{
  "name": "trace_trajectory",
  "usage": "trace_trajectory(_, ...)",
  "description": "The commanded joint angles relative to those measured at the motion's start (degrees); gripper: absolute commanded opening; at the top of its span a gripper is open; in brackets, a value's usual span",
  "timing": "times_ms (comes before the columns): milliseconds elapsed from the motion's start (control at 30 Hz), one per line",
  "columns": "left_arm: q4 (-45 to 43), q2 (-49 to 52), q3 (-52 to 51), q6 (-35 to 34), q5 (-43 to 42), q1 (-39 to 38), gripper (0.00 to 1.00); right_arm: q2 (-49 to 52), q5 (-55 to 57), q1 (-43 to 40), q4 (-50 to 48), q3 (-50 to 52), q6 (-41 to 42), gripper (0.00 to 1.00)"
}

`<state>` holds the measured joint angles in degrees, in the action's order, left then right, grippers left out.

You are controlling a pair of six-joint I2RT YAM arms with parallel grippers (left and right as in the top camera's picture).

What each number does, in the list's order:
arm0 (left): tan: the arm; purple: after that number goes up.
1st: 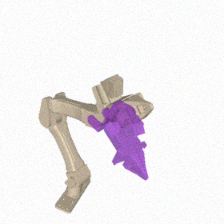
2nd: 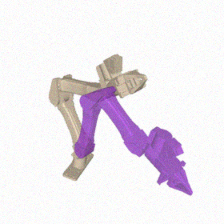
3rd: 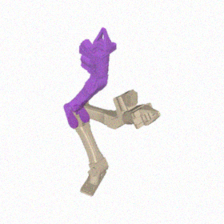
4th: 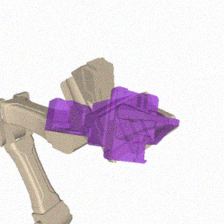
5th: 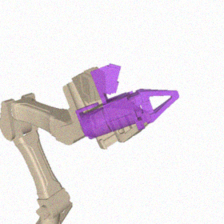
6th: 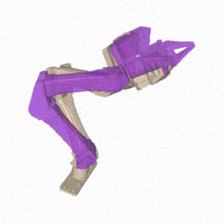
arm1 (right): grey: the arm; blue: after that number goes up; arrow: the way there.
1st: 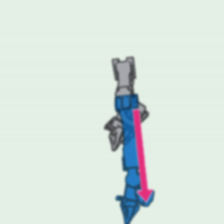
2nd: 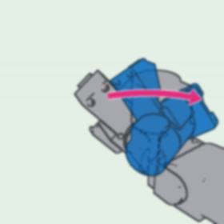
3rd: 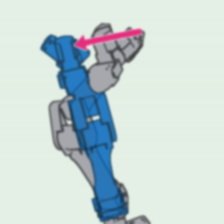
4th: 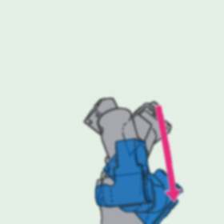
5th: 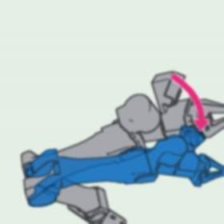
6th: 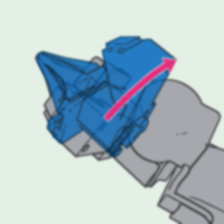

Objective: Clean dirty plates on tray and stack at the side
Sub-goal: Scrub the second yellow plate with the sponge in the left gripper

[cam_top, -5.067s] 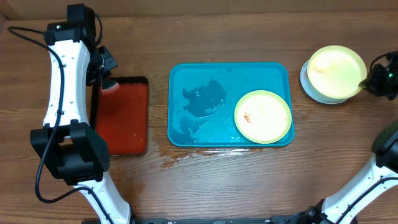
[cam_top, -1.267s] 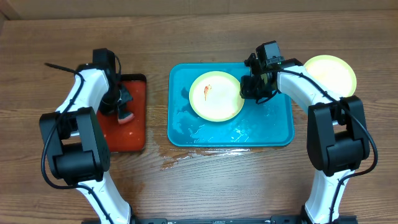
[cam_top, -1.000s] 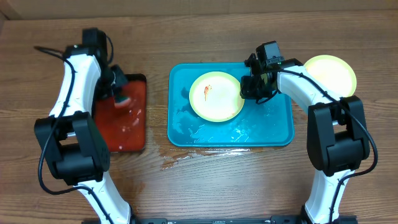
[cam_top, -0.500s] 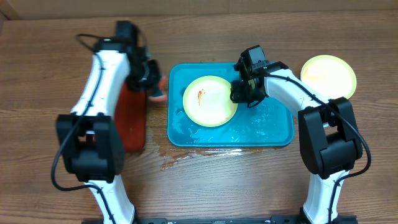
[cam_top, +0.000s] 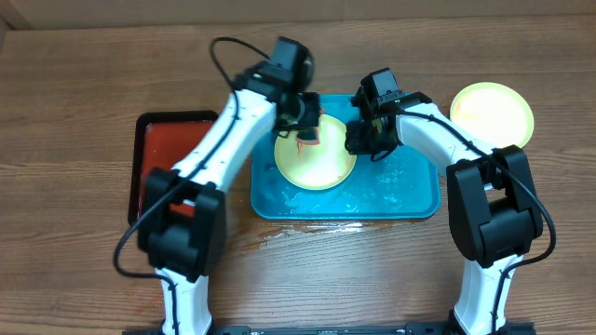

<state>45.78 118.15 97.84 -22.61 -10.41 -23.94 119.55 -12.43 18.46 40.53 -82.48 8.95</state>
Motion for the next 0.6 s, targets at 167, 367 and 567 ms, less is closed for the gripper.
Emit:
trace_trajectory(167, -3.45, 9.42, -1.01, -6.19, 2.05, -3.58, 0.04, 0.39, 1.27, -0.09, 0.24, 0.33, -0.35, 0.04)
trace_trajectory(367, -1.88, 10.62, -1.01, -6.1, 10.93, -3.3, 0.04, 0.39, 1.29, -0.09, 0.24, 0.33, -0.37, 0.04)
trace_trajectory(567, 2.82, 10.43, -0.26, -4.48, 29.22, -2.21, 0.04, 0.39, 1.27, -0.09, 0.24, 0.33, -0.37, 0.04)
